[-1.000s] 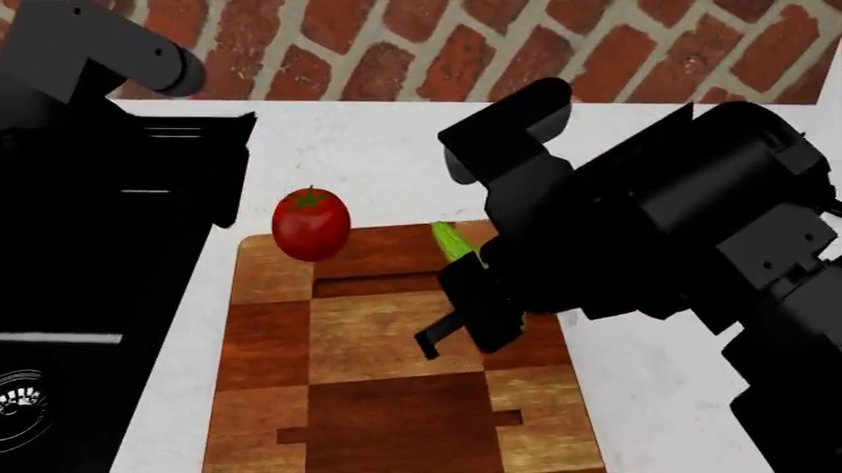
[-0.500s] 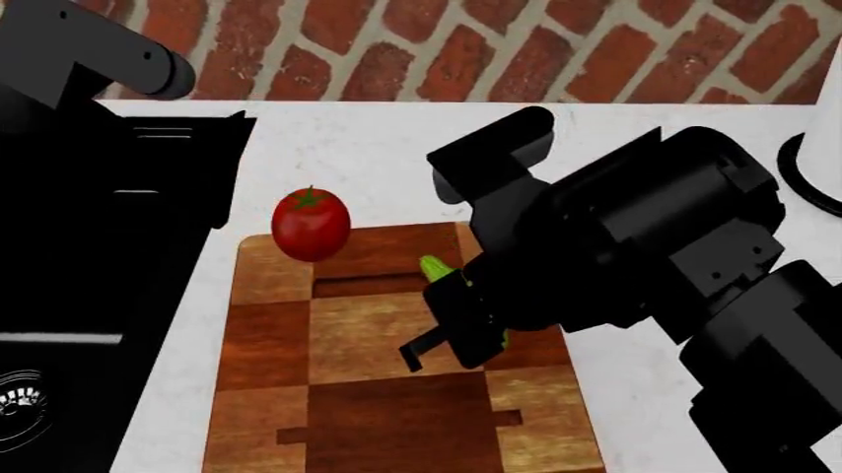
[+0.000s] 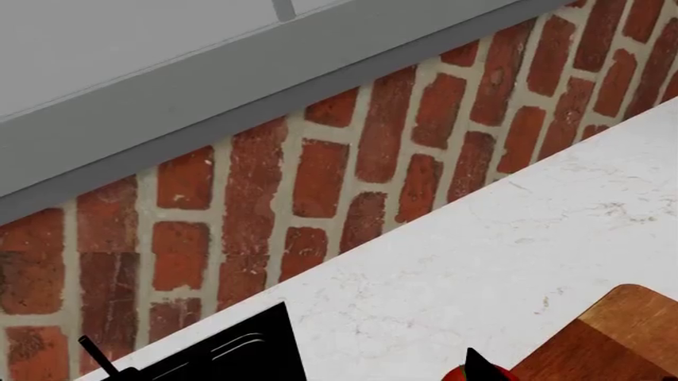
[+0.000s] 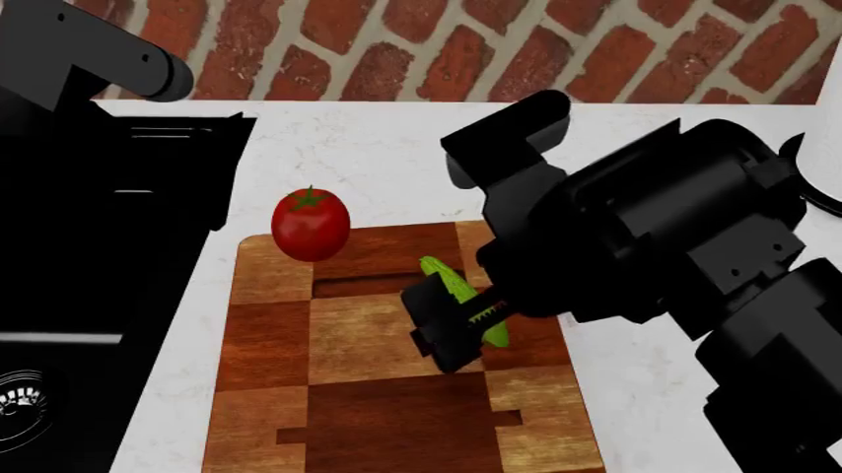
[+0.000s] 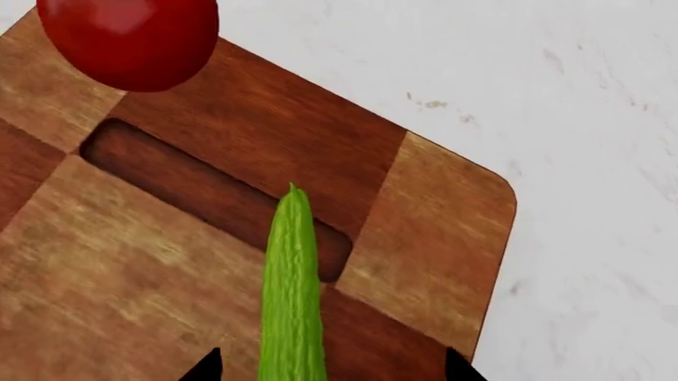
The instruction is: Pick the vegetables from the sink and place them on the cutting board.
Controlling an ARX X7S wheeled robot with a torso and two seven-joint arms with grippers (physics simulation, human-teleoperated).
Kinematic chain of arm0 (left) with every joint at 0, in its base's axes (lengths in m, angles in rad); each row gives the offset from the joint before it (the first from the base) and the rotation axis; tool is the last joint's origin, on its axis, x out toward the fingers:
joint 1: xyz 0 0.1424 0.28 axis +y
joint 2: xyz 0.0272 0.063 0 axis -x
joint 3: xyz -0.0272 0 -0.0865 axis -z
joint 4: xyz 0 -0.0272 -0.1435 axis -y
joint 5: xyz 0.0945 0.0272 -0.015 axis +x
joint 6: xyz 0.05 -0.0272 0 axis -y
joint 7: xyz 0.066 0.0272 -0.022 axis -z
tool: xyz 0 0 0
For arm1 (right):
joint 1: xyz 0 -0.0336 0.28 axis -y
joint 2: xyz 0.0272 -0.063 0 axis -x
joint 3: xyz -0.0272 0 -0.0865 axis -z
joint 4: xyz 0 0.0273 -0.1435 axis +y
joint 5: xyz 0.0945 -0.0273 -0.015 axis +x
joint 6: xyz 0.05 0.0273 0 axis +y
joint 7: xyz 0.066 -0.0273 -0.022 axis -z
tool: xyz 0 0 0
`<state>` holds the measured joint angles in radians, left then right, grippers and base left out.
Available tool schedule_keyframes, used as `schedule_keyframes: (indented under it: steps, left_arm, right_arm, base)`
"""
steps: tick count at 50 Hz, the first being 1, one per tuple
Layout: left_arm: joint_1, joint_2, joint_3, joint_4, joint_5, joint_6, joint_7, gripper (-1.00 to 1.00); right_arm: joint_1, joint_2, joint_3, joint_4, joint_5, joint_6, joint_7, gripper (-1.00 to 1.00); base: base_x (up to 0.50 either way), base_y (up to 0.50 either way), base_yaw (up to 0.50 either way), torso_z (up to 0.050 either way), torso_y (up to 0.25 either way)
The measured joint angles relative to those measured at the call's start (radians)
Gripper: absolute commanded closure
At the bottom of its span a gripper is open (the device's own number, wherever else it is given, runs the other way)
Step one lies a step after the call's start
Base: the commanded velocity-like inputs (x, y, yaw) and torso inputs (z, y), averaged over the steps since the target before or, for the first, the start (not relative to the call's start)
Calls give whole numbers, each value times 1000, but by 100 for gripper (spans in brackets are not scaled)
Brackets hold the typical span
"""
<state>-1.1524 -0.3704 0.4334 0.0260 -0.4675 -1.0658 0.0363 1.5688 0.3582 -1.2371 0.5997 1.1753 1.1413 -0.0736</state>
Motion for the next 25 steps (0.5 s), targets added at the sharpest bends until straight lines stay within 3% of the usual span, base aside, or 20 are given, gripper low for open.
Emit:
schedule_keyframes:
  steps: [12,25]
  left_arm:
    - [5,-2,-5,11,-5,-3,-9,-100]
    - [91,-11,-75,86,-9,23,-84,-100]
  right_arm:
    - [20,53,71,-69,74,-11,54,-100]
    - [-90,217,224,-356,170,-144,260,-100]
  base:
    - [0,0,0,0,0]
    - [0,0,0,0,0]
